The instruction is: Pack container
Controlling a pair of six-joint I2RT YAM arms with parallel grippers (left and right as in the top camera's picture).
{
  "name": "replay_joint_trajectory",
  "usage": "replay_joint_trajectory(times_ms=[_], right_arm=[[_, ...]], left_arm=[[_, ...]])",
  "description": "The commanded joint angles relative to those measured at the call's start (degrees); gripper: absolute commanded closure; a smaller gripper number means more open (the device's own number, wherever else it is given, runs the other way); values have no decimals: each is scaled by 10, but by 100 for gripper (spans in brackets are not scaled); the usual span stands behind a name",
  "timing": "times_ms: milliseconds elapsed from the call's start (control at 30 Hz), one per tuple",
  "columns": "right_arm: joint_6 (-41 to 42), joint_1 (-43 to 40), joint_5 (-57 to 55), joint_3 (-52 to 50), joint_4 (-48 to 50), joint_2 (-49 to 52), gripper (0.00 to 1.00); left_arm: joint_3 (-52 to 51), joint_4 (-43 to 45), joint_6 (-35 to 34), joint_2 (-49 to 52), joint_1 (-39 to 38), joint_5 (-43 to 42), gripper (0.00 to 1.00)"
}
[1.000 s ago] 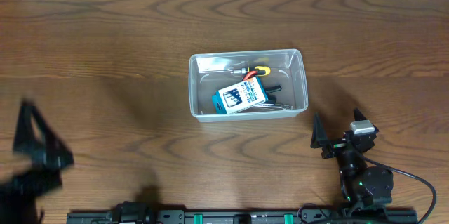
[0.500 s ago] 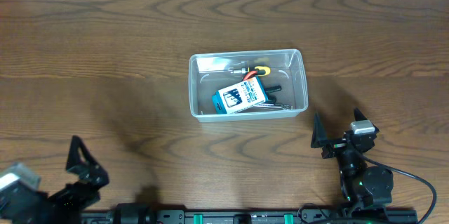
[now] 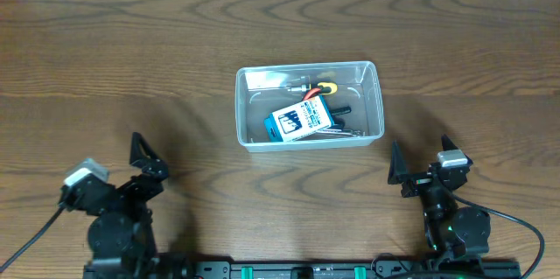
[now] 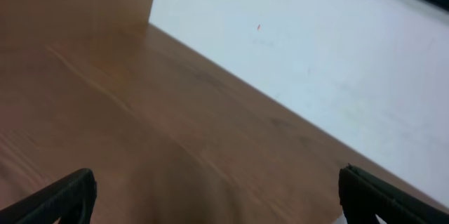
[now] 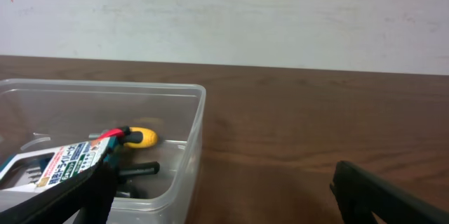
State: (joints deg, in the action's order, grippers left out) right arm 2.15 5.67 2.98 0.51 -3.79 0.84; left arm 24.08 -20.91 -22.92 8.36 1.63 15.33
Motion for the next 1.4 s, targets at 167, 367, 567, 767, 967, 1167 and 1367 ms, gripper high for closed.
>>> replay_joint_trajectory(times_ms=[167,367,567,767,967,1167,1367], right_arm=[[-1,-8,-2,-2,-1,-5,1],[-1,-8,-2,-2,-1,-5,1],[-1,-8,-2,-2,-1,-5,1],[-1,-8,-2,-2,-1,-5,1],[-1,-8,-2,-2,-1,-5,1],[-1,-8,-2,-2,-1,-5,1],[-1,-8,-2,-2,-1,-5,1]], left_arm=[[-90,41,-32,-19,2,1,2],[-118,46,-33,-19,2,2,2],[-141,48,-34,-19,2,1,2],[-162,48,-33,-22,2,1,2],[-172,48,-33,-23,2,1,2],[-182,47,-33,-23,2,2,2],[-184,47,-8,-23,2,5,2]])
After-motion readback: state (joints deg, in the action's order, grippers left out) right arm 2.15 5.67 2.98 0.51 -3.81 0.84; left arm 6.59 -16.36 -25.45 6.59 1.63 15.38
